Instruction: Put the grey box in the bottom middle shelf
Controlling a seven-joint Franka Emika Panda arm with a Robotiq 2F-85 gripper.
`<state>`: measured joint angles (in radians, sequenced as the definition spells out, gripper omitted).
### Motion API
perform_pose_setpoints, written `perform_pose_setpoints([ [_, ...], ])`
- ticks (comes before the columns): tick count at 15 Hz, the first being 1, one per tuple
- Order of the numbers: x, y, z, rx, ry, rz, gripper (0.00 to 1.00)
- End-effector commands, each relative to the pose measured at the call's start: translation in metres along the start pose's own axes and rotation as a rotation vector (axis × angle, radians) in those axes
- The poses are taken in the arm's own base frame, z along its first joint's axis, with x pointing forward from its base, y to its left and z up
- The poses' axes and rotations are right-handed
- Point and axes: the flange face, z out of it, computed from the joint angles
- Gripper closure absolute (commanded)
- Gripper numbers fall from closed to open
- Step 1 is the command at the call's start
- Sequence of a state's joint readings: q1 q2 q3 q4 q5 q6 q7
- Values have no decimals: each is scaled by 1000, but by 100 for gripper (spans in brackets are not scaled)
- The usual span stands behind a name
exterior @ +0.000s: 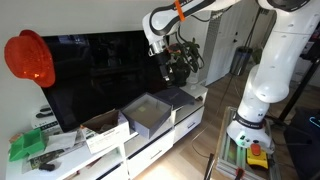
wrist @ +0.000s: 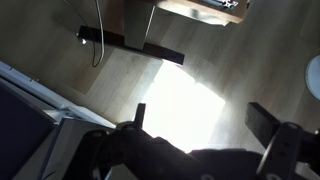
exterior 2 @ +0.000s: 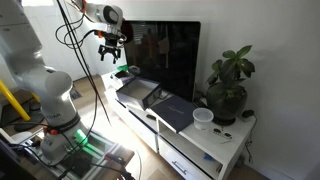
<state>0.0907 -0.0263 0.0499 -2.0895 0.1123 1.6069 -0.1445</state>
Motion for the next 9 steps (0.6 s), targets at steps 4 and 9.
perform_pose_setpoints([
  [4, -6, 6, -9, 4, 20, 12, 0],
  [9, -6, 6, -9, 3, 20, 11, 0],
])
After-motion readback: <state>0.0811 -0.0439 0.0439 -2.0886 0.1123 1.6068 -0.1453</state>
